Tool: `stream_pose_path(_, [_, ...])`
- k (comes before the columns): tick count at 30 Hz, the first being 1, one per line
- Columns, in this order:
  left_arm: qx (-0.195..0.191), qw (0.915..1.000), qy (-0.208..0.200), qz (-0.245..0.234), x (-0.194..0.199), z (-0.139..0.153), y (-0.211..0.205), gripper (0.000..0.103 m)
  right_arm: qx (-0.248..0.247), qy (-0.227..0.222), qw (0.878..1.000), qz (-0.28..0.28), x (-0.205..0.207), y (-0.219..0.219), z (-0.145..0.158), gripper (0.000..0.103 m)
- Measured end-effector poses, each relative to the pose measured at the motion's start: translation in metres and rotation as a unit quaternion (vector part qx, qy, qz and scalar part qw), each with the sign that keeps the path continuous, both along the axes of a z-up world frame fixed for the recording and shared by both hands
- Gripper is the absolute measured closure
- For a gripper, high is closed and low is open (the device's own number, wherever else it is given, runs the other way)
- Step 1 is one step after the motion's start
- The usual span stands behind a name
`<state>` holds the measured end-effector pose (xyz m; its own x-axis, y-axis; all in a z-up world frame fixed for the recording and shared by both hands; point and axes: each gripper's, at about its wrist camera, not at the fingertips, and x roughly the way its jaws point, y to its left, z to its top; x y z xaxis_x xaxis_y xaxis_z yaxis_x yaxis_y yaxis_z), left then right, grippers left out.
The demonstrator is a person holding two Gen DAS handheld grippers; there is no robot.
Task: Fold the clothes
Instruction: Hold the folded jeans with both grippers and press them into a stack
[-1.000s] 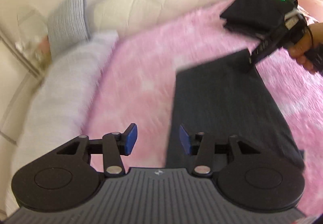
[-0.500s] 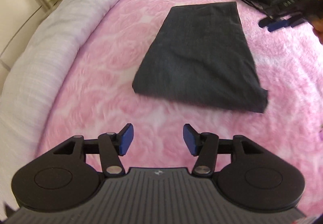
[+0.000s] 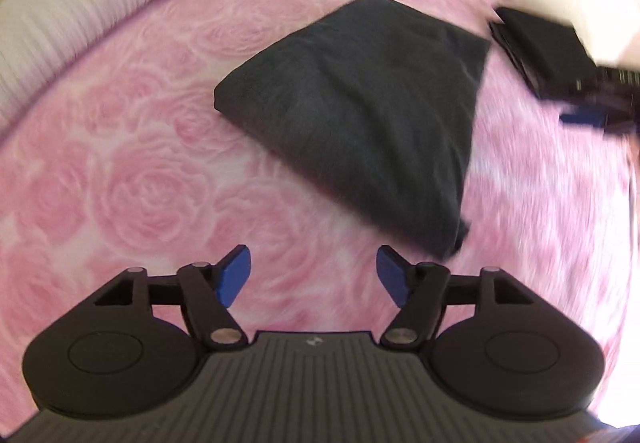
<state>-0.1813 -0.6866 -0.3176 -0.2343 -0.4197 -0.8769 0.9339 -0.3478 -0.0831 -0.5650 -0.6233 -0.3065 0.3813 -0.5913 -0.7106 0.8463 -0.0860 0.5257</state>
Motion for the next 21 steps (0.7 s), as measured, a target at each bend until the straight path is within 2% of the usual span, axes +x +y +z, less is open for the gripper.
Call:
stream_pose_path(5, [0.019,0.9964,0.028,0.078,-0.012,-0.016,-0.051,0.034,0.019,-0.026,0.999,0.026,-0.008,-0.068,-0.044,0.019])
stream_pose_path(10, [0.026,0.9886,0.062,0.134,-0.012,-0.031,-0.098,0.035,0.022,-0.080,0.996,0.021,-0.021,-0.121,-0.073,0.019])
stream_pose_path(13, [0.039,0.9823,0.083,0.164,-0.005,-0.043,-0.122,0.035,0.032,-0.113,0.993,0.017,-0.026,-0.140,-0.095,0.019])
stream_pose_path(16, [0.054,0.9738,0.110,0.192,0.008,-0.057,-0.141,0.035,0.020,-0.141,0.989,0.027,-0.028,-0.148,-0.108,0.019])
stream_pose_path(21, [0.080,0.9599,0.170,0.208,0.020,-0.077,-0.159,0.036,0.019,-0.153,0.988,0.033,-0.030,-0.154,-0.114,0.023])
